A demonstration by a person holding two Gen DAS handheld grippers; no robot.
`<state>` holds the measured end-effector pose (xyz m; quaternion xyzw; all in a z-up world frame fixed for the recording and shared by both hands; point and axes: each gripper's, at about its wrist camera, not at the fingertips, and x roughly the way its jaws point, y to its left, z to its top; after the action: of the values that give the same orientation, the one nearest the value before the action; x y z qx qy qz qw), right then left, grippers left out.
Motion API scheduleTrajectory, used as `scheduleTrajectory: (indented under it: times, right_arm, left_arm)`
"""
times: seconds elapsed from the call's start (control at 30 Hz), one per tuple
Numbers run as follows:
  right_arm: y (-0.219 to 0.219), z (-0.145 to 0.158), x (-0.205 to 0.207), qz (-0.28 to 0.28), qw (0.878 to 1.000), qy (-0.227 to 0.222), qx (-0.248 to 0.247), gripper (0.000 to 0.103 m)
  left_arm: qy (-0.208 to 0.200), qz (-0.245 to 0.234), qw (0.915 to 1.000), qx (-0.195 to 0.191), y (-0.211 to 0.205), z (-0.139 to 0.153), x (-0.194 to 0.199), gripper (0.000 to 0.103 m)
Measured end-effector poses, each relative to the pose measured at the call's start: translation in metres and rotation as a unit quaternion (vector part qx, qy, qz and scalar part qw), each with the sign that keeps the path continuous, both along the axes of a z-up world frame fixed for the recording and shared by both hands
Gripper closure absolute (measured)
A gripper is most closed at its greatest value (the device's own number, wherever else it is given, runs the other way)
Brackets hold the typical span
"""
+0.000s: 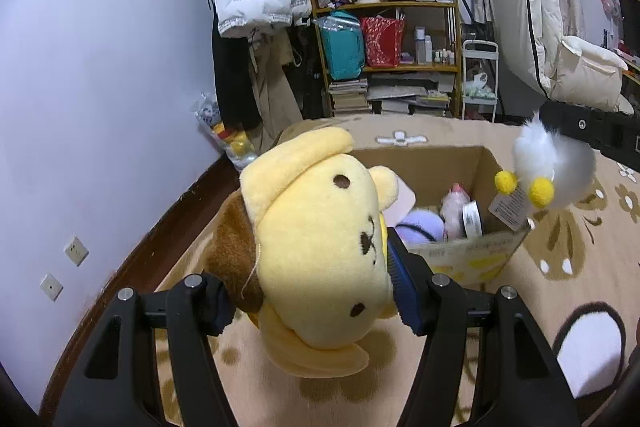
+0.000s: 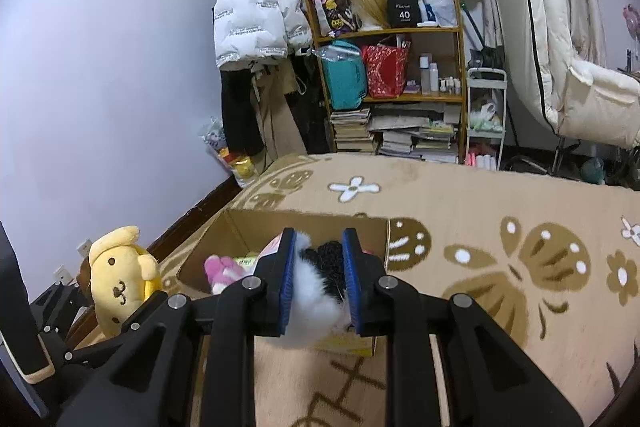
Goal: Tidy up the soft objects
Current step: 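Lift both items over the box and release them inside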
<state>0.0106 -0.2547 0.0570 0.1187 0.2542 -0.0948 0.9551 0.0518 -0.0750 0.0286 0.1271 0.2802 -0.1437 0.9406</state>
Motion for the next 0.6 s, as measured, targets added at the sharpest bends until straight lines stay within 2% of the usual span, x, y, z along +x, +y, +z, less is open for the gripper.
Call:
scheduleTrajectory:
  times: [0.17,0.33,0.6]
  right_arm:
    - [-0.005,-0.001,0.014,-0.007,1.0,-0.001,-0.007,0.079]
    - [-0.017,-0.003,0.028,-0.014,1.0,-0.002,-0.006,0.079]
    - [-0.034,-0.001,0.052,-0.003,1.0,-0.015,0.002,0.079]
  left_arm:
    - [-0.019,-0.006,0.9998,0.006,-0.016,0.004,0.014,0.04]
    - [-0.016,-0.01,0.9998,-0.011,-0.024,0.009,0.032,0.04]
    - [-0.04,-0.031,0.9987,0.012,-0.044,0.013,0.057,0.04]
